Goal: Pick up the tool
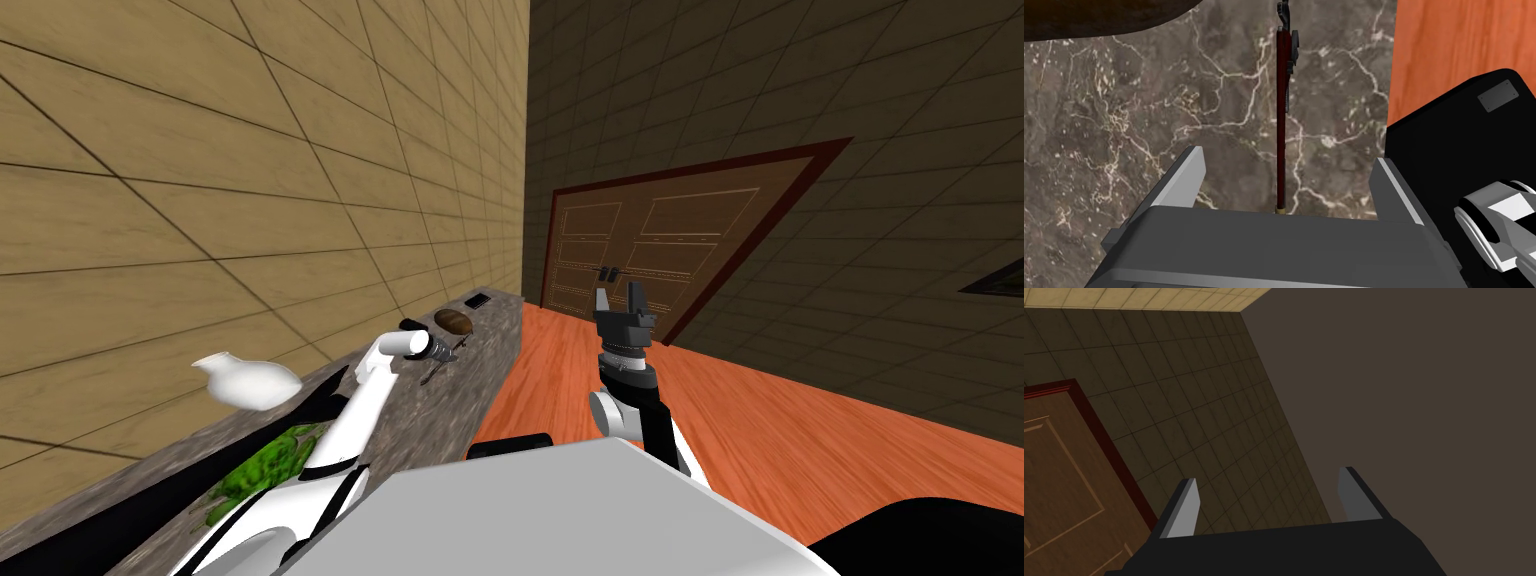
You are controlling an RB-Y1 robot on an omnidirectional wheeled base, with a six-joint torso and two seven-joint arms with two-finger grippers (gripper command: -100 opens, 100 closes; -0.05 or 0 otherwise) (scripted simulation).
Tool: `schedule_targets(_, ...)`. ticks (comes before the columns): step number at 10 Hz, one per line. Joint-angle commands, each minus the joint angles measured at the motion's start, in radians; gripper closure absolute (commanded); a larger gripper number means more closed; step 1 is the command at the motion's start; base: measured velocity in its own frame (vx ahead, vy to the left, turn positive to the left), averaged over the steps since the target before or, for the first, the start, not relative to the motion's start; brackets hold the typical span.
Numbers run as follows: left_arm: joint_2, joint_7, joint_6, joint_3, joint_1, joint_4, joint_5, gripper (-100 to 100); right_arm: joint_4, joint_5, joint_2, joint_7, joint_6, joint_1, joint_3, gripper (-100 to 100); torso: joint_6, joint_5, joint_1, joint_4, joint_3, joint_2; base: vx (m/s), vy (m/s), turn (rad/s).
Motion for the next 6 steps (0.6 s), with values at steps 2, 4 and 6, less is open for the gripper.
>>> schedule_targets(2, 0.006, 0.035, 0.061, -0.001, -0.020, 0.009, 0.014, -100, 0.000, 0.000, 0.000, 0.000, 0.000, 0.000, 0.000, 0, 0.000, 0.000, 0.000, 0.000, 0.000, -0.001, 0.038, 0.021, -0.018)
schedule_targets(4, 0.013, 0.069, 0.118, -0.002, -0.041, 0.018, 0.030, -100, 0.000, 0.000, 0.000, 0.000, 0.000, 0.000, 0.000, 0, 0.000, 0.000, 0.000, 0.000, 0.000, 0.000, 0.026, 0.016, -0.019)
schedule_targets(6, 0.017, 0.091, 0.156, -0.003, -0.054, 0.023, 0.040, -100, 0.000, 0.000, 0.000, 0.000, 0.000, 0.000, 0.000, 0, 0.000, 0.000, 0.001, 0.000, 0.000, 0.000, 0.032, 0.021, -0.019)
